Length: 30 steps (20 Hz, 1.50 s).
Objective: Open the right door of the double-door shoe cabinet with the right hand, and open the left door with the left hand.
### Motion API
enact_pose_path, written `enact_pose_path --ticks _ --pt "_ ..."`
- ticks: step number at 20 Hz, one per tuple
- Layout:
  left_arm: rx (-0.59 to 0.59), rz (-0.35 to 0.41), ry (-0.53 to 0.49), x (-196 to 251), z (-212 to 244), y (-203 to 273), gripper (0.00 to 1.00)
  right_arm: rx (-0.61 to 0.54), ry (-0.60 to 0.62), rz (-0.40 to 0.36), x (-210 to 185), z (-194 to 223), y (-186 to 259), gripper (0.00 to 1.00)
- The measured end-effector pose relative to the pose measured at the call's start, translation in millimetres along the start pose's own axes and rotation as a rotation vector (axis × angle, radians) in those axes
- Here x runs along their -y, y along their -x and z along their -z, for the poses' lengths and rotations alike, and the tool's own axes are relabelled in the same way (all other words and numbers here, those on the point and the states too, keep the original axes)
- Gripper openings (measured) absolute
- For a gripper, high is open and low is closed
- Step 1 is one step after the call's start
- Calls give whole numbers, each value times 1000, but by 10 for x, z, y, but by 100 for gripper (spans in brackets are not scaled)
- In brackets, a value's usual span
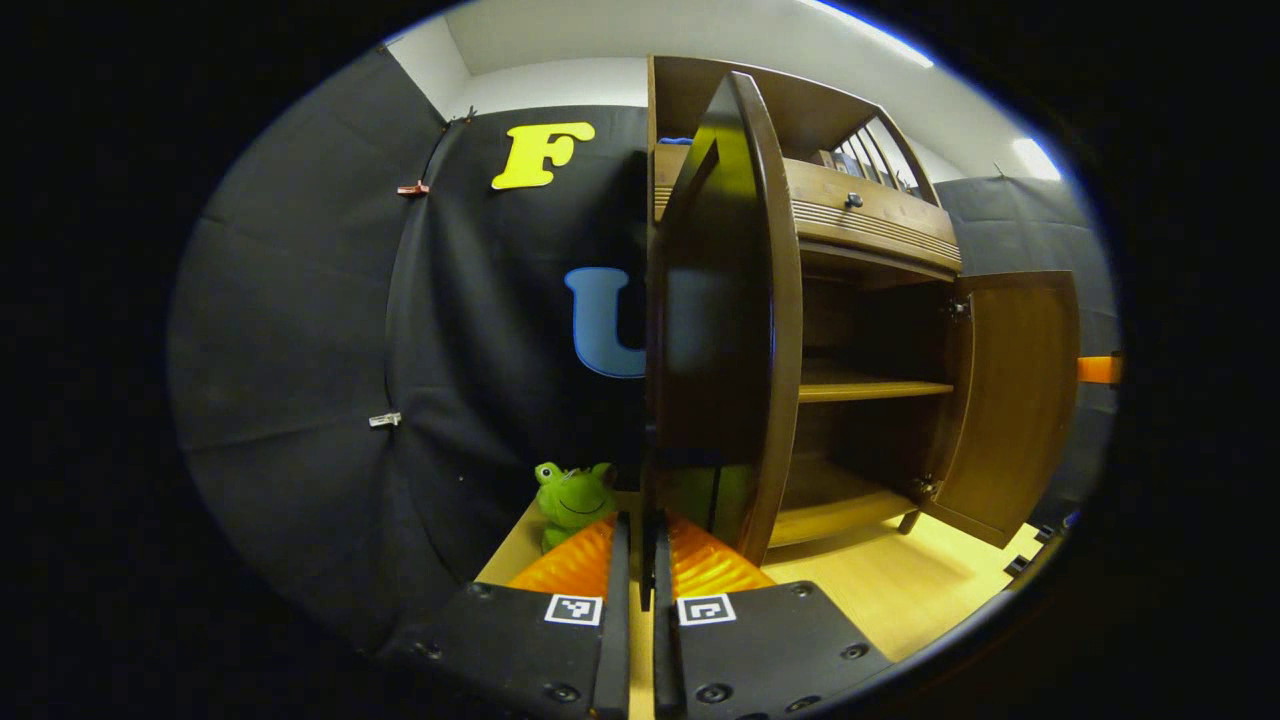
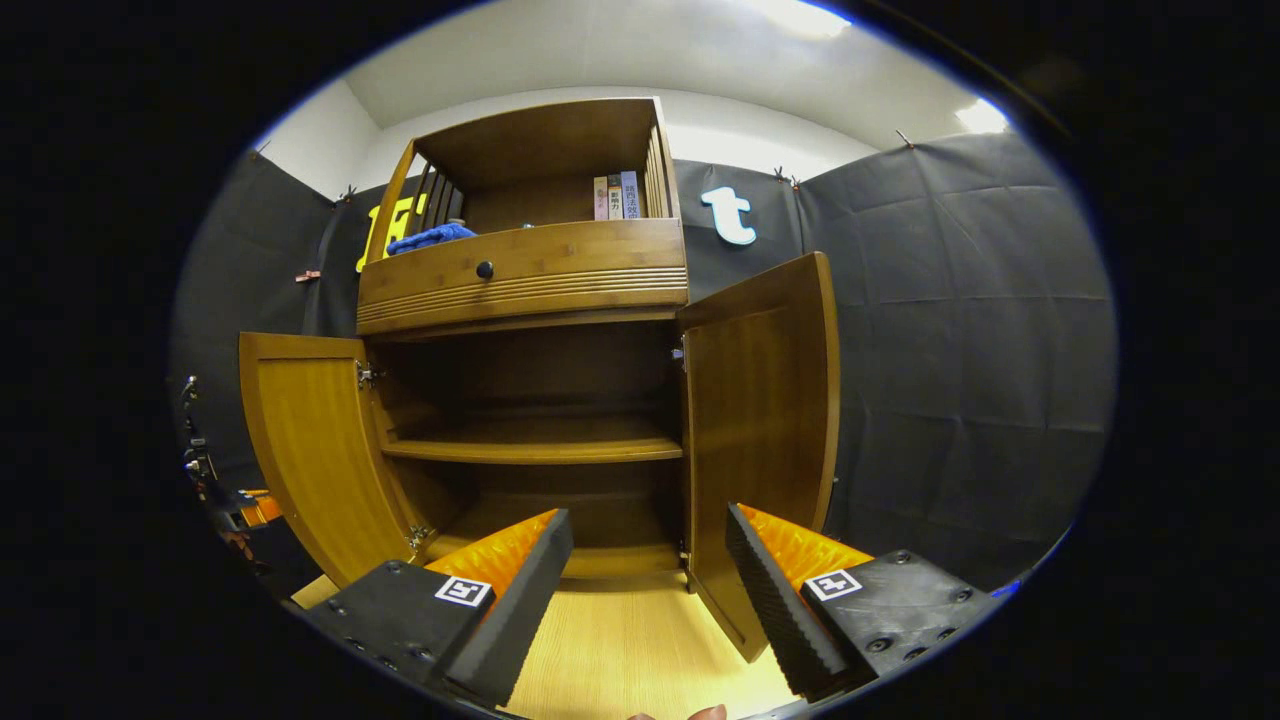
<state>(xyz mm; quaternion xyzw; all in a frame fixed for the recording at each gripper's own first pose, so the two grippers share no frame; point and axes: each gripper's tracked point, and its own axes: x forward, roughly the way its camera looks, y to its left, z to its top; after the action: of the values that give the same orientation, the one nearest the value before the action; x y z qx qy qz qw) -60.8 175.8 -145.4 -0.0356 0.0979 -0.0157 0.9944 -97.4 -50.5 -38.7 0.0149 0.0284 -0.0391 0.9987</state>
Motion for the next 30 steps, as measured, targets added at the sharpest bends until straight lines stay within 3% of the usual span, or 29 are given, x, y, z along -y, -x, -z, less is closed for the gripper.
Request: enact_pose_path --ticks 1,2,5,6,7,9,11,12,14,16,20,21,23,24,28,30 --pt "3 -1 -4 -1 9 9 13 0 2 -4 -10 -7 7 100" --pt "7 -9 -8 -6 0 21 13 1 4 -7 -17 -16 10 92" --pt "34 -77 -35 -94 -43 139 16 -1 1 -15 -1 -7 10 92" --pt "46 -105 -52 -151 -70 205 28 0 -6 -16 4 -10 8 100" --pt "58 -130 -69 -174 -108 258 42 0 -11 -18 10 -11 10 93" --pt "76 -168 -111 -235 -147 372 70 2 -13 -28 4 -3 1 93" --pt "76 -156 -124 -163 -165 513 98 1 -12 -38 1 -6 1 92" --pt "74 -151 -117 -119 -177 561 96 3 -15 -44 -2 -15 3 100" --pt "69 -168 -96 -106 -196 673 99 8 -24 -53 -14 -14 -14 92" --pt "72 -172 -68 14 -261 779 96 16 -27 -62 -13 -27 -8 100" --pt "101 -172 -67 314 -485 953 96 24 -28 -89 -25 -62 -37 100" --pt "109 -163 -71 415 -540 965 100 24 -31 -98 -27 -64 -42 98" --pt "127 -153 -83 603 -667 980 96 19 -33 -108 -15 -62 -55 98" --pt "127 -147 -80 695 -712 964 100 16 -32 -111 9 -59 -74 98" --pt "121 -131 -44 1042 -791 863 93 14 -41 -120 81 -70 -105 98" --pt "118 -115 -43 1226 -822 791 96 18 -37 -122 108 -87 -123 98"
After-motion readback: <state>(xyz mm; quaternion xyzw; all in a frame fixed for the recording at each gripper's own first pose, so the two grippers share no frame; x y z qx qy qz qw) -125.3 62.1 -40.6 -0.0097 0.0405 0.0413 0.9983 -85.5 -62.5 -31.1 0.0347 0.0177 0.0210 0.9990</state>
